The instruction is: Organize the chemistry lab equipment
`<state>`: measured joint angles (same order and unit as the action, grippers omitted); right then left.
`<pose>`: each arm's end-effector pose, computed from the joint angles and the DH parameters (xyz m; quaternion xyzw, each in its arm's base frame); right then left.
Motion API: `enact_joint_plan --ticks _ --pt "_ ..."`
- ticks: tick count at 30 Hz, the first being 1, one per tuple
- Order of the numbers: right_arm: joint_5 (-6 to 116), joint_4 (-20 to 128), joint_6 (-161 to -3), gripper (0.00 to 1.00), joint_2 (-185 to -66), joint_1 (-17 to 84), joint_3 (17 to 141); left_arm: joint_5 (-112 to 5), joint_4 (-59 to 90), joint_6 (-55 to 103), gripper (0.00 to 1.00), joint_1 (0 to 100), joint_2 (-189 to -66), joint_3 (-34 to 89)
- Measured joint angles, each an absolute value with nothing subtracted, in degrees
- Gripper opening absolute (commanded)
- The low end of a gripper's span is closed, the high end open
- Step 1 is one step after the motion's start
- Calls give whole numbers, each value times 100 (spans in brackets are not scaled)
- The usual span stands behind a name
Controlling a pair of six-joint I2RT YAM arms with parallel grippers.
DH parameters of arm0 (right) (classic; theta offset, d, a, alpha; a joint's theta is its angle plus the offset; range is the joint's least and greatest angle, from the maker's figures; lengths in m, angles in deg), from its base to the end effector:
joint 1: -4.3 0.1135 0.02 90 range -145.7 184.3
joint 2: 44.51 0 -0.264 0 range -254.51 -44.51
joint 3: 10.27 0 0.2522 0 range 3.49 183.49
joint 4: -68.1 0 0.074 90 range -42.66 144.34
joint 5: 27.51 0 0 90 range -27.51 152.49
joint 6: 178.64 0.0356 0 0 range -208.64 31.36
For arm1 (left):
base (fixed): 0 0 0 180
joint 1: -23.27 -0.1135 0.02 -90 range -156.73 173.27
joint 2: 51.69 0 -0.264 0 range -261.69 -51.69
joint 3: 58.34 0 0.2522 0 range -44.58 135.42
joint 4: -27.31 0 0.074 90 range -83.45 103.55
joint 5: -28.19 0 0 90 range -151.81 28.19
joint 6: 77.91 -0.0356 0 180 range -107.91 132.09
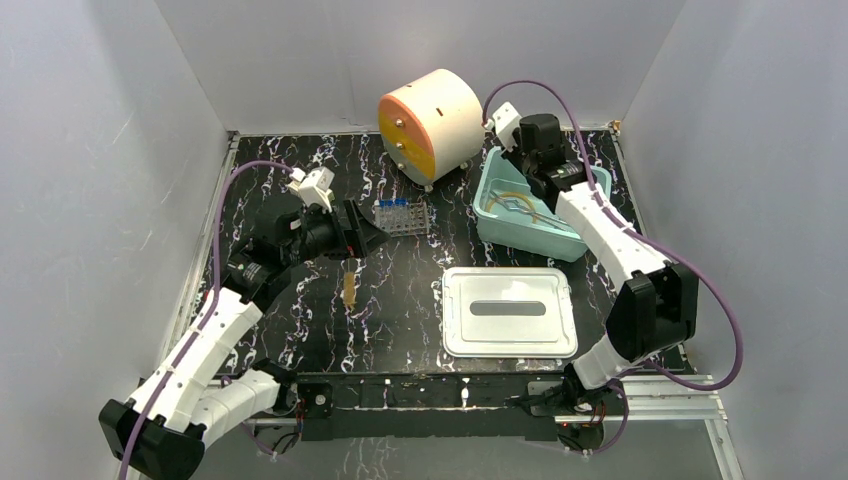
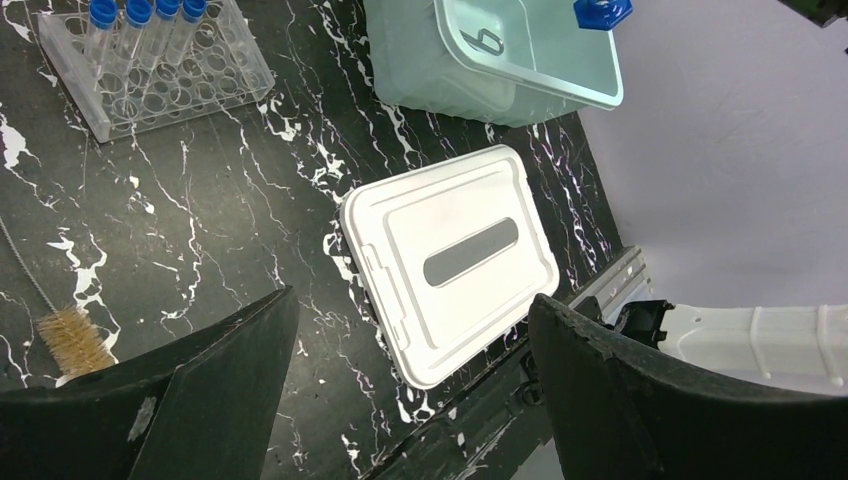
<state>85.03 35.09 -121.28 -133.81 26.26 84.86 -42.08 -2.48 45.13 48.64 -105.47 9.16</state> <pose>0.3415 0.1230 0.3543 -0.2934 0.7905 -0.2136 0.4934 0.1867 -0.1018 0.3565 0.0501 0.7923 -0.4086 0.4503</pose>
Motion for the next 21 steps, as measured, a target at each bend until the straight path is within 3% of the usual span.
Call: enact_joint_plan --ticks 21 --pt "6982 3444 -13785 19 -13779 1861 7712 -4298 -357 4569 84 4864 -10361 760"
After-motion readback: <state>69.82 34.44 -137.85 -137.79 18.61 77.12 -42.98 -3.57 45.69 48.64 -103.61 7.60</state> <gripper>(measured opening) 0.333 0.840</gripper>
